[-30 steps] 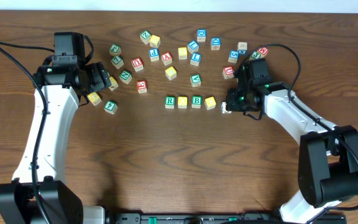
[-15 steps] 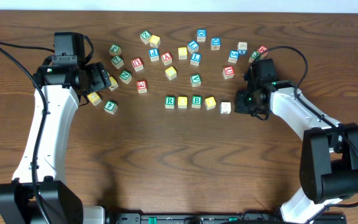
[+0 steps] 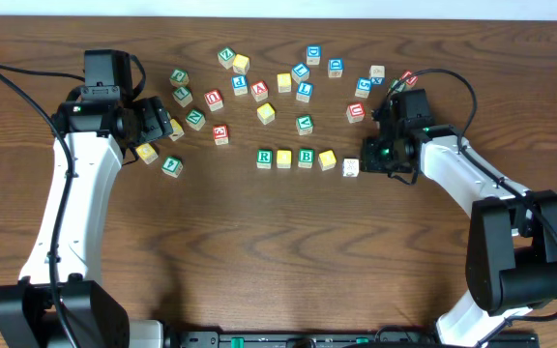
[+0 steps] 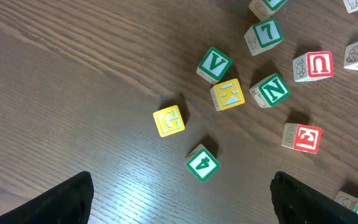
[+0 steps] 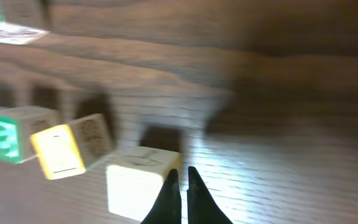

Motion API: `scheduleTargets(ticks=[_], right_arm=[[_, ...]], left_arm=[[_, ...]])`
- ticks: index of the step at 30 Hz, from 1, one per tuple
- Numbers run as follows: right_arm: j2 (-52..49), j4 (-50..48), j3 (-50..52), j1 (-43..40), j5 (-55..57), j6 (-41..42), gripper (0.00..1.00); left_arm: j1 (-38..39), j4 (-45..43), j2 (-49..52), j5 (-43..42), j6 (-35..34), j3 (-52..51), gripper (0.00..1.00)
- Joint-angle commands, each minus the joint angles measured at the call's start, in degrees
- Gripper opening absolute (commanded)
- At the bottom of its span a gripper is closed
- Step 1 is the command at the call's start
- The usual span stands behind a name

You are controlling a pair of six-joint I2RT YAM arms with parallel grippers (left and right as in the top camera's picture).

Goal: Spell out ROBOT

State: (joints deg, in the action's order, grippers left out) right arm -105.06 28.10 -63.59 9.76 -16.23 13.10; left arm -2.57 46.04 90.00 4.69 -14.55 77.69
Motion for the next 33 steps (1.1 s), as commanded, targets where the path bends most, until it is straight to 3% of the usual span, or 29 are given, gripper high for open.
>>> scheduleTargets(ticks=[1, 16, 33], right_arm=[[-0.2, -0.3, -0.9, -0.5, -4.5, -1.5, 0.01], [-0.2, 0.3, -0.8, -0.5, -4.2, -2.5, 0.01], [-3.1, 4.4, 0.5, -0.4, 6.0, -1.1, 0.01]], left_arm=[[-0.3, 0.0, -0.1, 0.7, 0.5, 0.2, 0.90], [-0.3, 0.0, -0.1, 0.7, 0.5, 0.2, 0.90], [-0.3, 0.0, -0.1, 0.7, 0.5, 0.2, 0.90]])
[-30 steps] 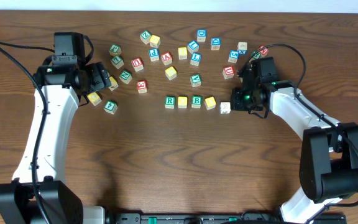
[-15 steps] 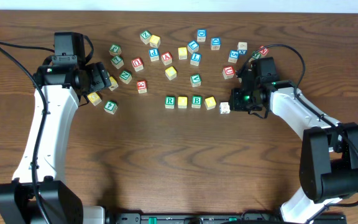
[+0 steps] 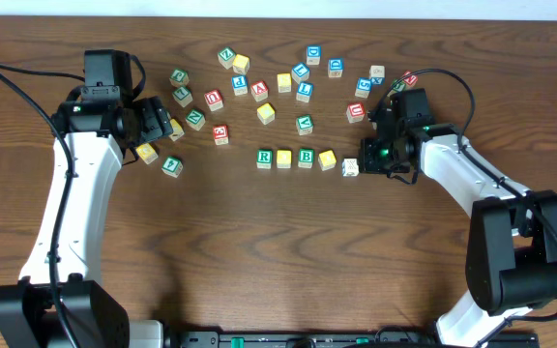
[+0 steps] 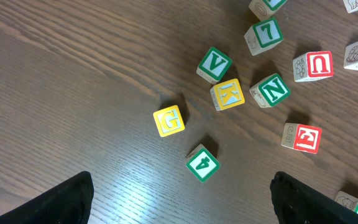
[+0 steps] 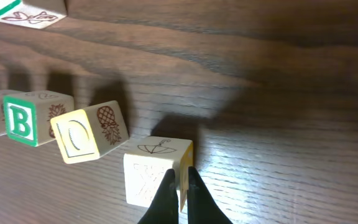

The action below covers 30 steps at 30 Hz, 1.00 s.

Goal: Spell out ROBOT

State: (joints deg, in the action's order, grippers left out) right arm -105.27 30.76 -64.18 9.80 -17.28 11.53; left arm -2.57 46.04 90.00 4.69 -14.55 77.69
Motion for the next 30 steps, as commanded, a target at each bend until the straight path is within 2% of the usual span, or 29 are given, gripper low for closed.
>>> scheduleTargets(ticks=[1, 12, 17, 22, 30], right_arm=[[-2.9, 2.1, 1.0, -0.5, 7.9, 0.6, 0.01], [-3.0, 3.7, 0.8, -2.9, 9.8, 0.7, 0.01], [-1.5, 7.8, -2.1, -4.2, 6.8, -0.7, 0.01], [-0.4, 10.7, -3.4, -2.7, 3.6, -2.9, 0.01], [-1.3, 9.2, -2.8, 0.3, 4.3, -2.8, 0.01]], left_arm=[[-0.3, 0.0, -0.1, 0.7, 0.5, 0.2, 0.90], [-0.3, 0.1, -0.1, 0.7, 0.5, 0.2, 0.90], [-0.3, 0.2, -0.1, 0.7, 0.5, 0.2, 0.90], [-0.3, 0.1, -0.1, 0.7, 0.5, 0.2, 0.90], [-0.3, 0.0, -0.1, 0.7, 0.5, 0.2, 0.90]])
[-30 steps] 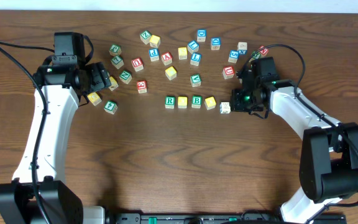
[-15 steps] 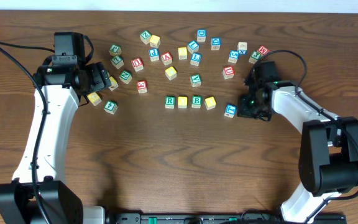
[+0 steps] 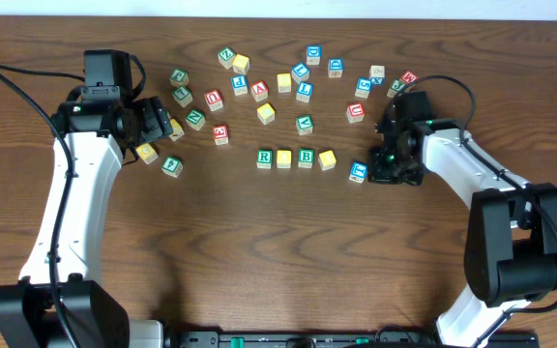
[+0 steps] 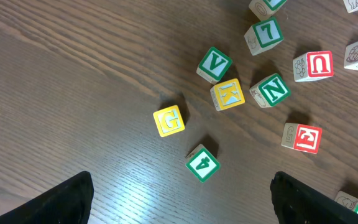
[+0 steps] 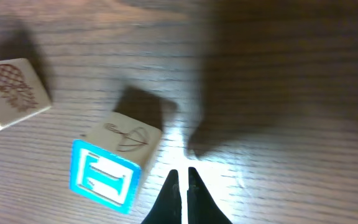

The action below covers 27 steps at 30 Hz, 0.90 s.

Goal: Spell out ROBOT

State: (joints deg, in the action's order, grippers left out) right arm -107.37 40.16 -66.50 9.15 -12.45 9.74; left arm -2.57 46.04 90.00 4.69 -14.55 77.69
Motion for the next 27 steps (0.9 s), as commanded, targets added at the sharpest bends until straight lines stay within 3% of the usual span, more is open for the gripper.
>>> scheduleTargets(ticks=[1, 27], right_arm=[[0.6, -0.4, -0.4, 1.2, -0.5, -1.0, 0.01], [0.3, 1.0, -0.2, 6.8, -0.6, 3.6, 0.01]], left_arm=[[-0.3, 0.0, -0.1, 0.7, 0.5, 0.2, 0.90], [-0.3, 0.0, -0.1, 0.7, 0.5, 0.2, 0.90]])
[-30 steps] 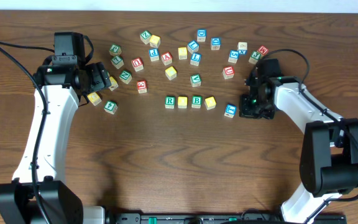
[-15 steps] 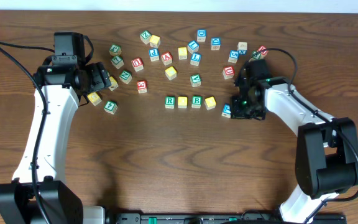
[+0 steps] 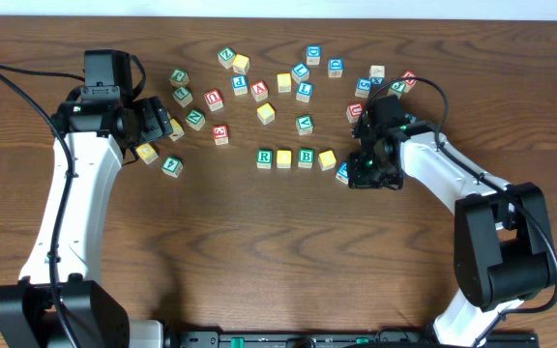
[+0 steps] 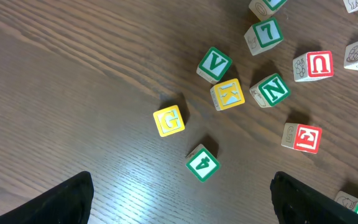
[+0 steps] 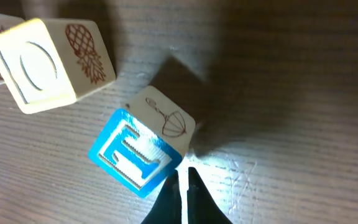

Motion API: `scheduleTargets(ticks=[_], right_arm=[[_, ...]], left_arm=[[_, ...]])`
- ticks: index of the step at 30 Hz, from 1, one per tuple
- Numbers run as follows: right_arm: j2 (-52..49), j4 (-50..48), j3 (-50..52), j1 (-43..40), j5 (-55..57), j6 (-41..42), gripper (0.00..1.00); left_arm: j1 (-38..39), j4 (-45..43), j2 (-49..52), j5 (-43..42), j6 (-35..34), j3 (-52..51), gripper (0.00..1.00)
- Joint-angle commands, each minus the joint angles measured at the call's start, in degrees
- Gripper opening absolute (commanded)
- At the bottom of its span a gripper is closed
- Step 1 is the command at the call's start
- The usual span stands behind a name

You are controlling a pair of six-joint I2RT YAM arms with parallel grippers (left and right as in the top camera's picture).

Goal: Spell out ROBOT

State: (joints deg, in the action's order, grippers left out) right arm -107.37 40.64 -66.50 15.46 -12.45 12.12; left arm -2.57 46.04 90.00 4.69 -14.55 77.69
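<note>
On the table lies a row of blocks: green R (image 3: 264, 157), a yellow block (image 3: 284, 158), green B (image 3: 306, 157) and a yellow O block (image 3: 327, 159) (image 5: 39, 62). Just right of the row, slightly nearer, a blue T block (image 3: 342, 173) (image 5: 138, 155) sits turned diagonally, an umbrella drawn on its side. My right gripper (image 3: 354, 175) (image 5: 184, 177) is shut with nothing in it, its tips against that block's right corner. My left gripper (image 3: 160, 124) (image 4: 182, 208) hangs open over the left group of blocks.
Under the left wrist lie yellow G (image 4: 168, 120), green 4 (image 4: 202, 162), green V (image 4: 214, 64), yellow K (image 4: 227, 94), green N (image 4: 272, 89) and red E (image 4: 302, 137). Several more loose blocks are scattered along the back of the table (image 3: 259, 251).
My right gripper has moved left, and the blue T block now sits closer to the O block, turned diagonally. The left arm has not moved.
A block lay plain face up right of the O, my shut right gripper beside it, then against it. Later its blue T face was up, a little farther right. Now it is close to the O. The left gripper stayed open and still.
</note>
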Motion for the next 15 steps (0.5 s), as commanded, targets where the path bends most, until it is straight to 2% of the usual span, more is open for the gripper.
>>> scheduleTargets(ticks=[1, 15], right_arm=[[0.3, 0.9, -0.2, 0.5, -0.6, 1.2, 0.01], [0.3, 0.7, -0.2, 3.4, 1.4, 2.6, 0.01]], left_arm=[[-0.3, 0.0, -0.1, 0.7, 0.5, 0.2, 0.90], [-0.3, 0.0, -0.1, 0.7, 0.5, 0.2, 0.90]])
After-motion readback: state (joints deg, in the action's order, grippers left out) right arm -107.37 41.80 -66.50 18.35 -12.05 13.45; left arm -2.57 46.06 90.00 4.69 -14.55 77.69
